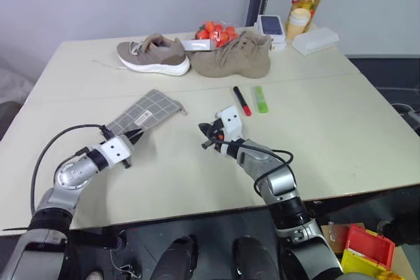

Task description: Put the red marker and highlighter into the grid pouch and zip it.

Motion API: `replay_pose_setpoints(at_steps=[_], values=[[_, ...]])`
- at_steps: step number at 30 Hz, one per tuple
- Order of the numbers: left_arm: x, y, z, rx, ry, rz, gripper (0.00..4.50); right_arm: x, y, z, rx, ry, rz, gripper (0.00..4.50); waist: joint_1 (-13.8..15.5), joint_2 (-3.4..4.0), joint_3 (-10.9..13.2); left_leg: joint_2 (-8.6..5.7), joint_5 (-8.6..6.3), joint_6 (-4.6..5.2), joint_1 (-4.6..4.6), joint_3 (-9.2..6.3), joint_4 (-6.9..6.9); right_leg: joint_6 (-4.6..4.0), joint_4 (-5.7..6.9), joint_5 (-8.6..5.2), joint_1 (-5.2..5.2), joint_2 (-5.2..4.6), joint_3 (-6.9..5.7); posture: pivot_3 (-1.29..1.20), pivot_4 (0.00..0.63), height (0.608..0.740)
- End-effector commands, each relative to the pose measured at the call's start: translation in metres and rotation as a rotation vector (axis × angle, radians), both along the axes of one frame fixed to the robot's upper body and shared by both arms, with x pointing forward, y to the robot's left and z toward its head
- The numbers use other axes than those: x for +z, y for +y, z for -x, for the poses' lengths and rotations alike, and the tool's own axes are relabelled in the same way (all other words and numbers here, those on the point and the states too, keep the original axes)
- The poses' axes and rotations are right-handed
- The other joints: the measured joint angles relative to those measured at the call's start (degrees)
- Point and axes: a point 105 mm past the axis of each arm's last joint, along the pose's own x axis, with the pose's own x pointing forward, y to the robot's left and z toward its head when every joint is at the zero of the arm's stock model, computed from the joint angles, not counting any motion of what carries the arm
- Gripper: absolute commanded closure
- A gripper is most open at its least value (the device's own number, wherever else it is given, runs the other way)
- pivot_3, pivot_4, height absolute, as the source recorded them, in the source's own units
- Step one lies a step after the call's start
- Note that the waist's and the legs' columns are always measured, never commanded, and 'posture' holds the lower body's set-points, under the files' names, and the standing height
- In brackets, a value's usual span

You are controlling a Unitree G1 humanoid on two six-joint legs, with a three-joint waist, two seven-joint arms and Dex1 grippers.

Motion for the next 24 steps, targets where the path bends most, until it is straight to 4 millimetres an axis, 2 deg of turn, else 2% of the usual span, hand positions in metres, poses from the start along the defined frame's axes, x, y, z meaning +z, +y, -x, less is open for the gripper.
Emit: replay_pose_setpoints(at_steps=[1,9,12,16,24], values=[[0.015,-0.018,-0.001,-0.009,-0.031,0.046,4.36,0.014,0.006,0.001,0.019,-0.054,-0.030,4.50,0.1,-0.01,0.0,0.00,0.00,0.00,0.00,0.00,0.02,0.00,0.00,0.00,0.01,0.01,-0.01,0.00,0.150,0.740],[0.016,-0.026,-0.003,0.105,0.030,0.132,4.36,0.014,0.007,0.002,0.021,-0.059,-0.026,4.50,-0.2,-0.01,0.0,0.02,0.00,0.00,0.00,0.01,0.02,0.00,0.01,0.00,0.00,0.03,0.01,0.00,0.150,0.740],[0.017,-0.027,-0.002,0.125,0.040,0.155,3.49,0.014,0.007,0.001,0.019,-0.060,-0.026,4.50,-0.1,-0.01,0.0,0.03,0.00,0.00,0.00,0.00,0.01,0.00,0.01,0.00,-0.01,0.04,0.01,0.00,0.150,0.740],[0.014,-0.023,0.007,0.113,0.056,0.108,1.43,0.016,0.005,0.002,0.014,-0.067,-0.027,4.50,-0.1,-0.01,0.0,0.02,0.00,-0.01,0.00,0.01,0.02,0.00,0.01,0.00,0.00,0.03,0.01,0.00,0.150,0.740],[0.010,0.005,0.029,0.056,0.120,0.001,1.43,0.020,0.001,0.002,0.010,-0.075,-0.041,4.50,0.0,0.01,0.0,0.04,-0.01,-0.01,0.00,0.01,0.00,-0.02,0.00,-0.01,-0.01,0.01,0.02,0.00,0.150,0.740]])
